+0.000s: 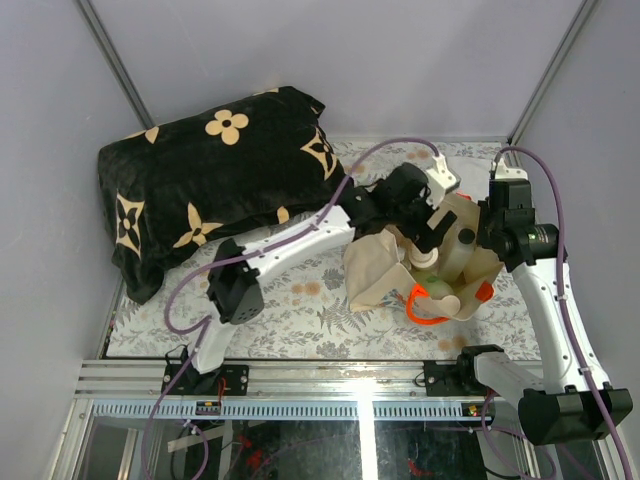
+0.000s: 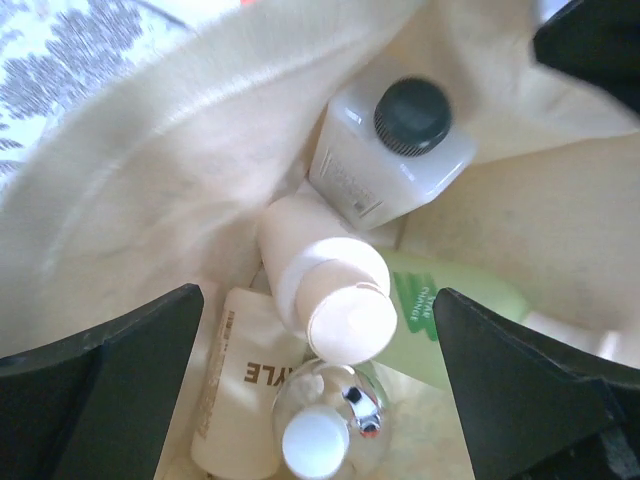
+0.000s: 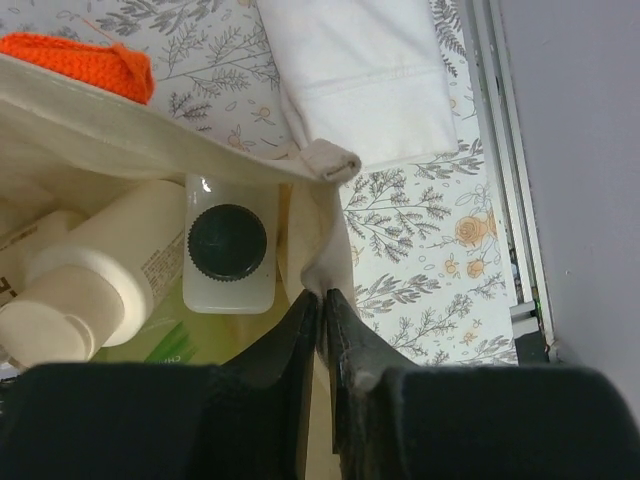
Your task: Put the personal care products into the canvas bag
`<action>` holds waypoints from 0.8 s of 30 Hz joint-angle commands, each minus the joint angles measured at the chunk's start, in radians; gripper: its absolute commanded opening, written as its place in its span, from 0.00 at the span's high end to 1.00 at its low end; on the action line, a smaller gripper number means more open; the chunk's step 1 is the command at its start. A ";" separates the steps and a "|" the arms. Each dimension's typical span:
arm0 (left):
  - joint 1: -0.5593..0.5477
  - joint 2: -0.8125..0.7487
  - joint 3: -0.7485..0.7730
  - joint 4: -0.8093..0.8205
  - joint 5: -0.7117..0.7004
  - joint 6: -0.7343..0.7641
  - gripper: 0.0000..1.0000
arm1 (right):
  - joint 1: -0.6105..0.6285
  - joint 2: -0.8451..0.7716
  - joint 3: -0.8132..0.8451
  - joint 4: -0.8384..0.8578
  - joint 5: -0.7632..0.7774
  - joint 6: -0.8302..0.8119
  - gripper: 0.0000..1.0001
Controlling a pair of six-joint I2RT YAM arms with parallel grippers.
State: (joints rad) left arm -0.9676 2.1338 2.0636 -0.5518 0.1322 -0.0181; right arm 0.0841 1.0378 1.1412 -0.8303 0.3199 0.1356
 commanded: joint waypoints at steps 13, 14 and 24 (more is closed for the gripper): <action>0.158 -0.472 -0.078 0.099 -0.171 -0.154 0.00 | -0.001 -0.016 0.212 -0.018 -0.008 -0.027 0.81; 0.161 -0.510 -0.107 0.095 -0.207 -0.152 0.00 | -0.001 -0.017 0.228 -0.009 -0.007 -0.028 0.80; 0.194 -0.709 -0.316 -0.077 -0.474 -0.244 0.00 | -0.002 -0.050 0.312 0.112 -0.040 0.020 0.67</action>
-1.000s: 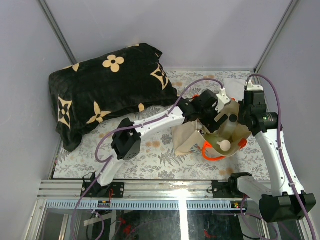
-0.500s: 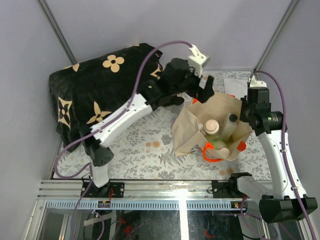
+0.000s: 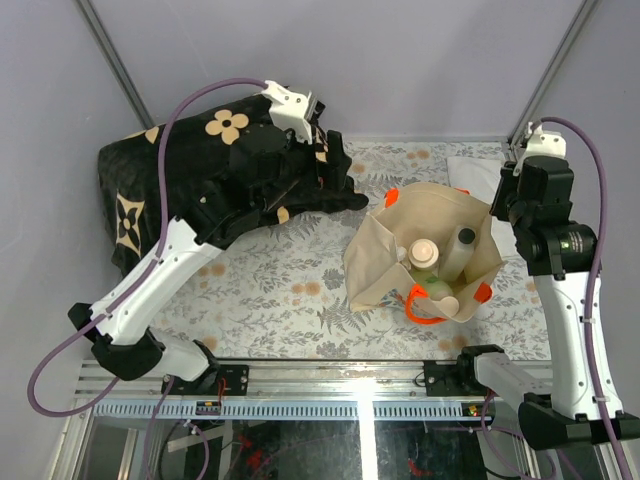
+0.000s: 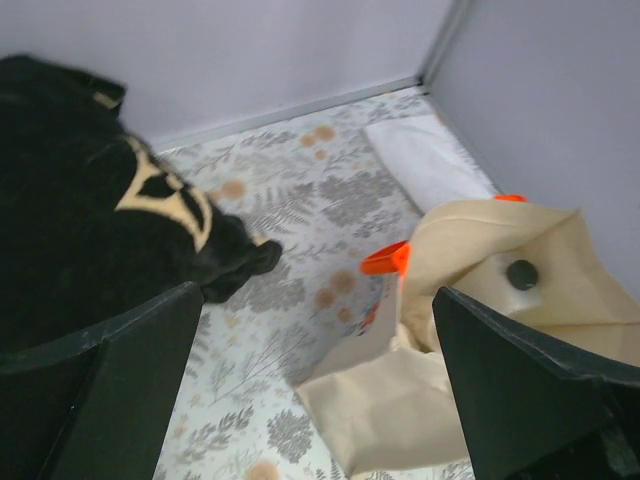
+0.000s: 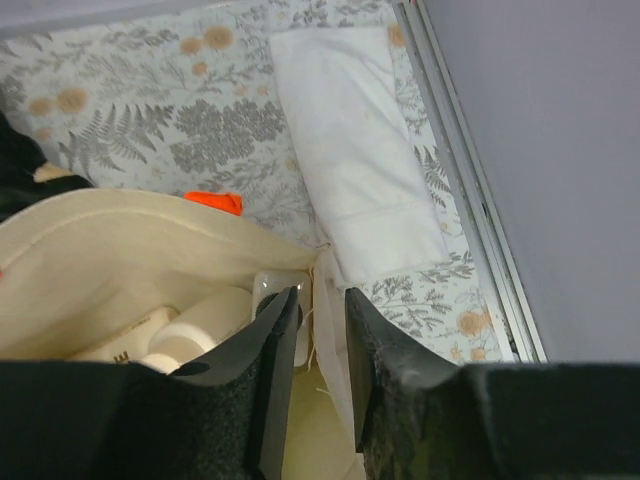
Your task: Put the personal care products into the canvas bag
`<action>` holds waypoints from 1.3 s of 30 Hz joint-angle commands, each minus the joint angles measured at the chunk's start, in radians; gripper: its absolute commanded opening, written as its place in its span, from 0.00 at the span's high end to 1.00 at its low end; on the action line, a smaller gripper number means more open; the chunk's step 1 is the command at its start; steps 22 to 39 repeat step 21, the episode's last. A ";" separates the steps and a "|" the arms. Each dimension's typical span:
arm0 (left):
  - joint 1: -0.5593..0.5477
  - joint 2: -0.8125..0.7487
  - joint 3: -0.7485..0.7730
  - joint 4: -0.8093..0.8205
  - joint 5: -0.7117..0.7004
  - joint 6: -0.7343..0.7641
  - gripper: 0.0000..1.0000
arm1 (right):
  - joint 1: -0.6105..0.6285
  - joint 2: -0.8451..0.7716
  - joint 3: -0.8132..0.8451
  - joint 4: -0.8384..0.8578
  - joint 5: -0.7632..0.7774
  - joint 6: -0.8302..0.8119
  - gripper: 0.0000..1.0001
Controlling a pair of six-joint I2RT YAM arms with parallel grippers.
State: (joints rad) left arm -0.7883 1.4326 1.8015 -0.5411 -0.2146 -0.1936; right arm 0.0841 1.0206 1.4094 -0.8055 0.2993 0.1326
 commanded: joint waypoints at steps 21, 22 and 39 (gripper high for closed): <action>0.013 -0.094 -0.154 -0.121 -0.132 -0.104 0.00 | -0.001 -0.066 0.076 0.053 -0.002 0.030 0.62; 0.013 -0.094 -0.154 -0.121 -0.132 -0.104 0.00 | -0.001 -0.066 0.076 0.053 -0.002 0.030 0.62; 0.013 -0.094 -0.154 -0.121 -0.132 -0.104 0.00 | -0.001 -0.066 0.076 0.053 -0.002 0.030 0.62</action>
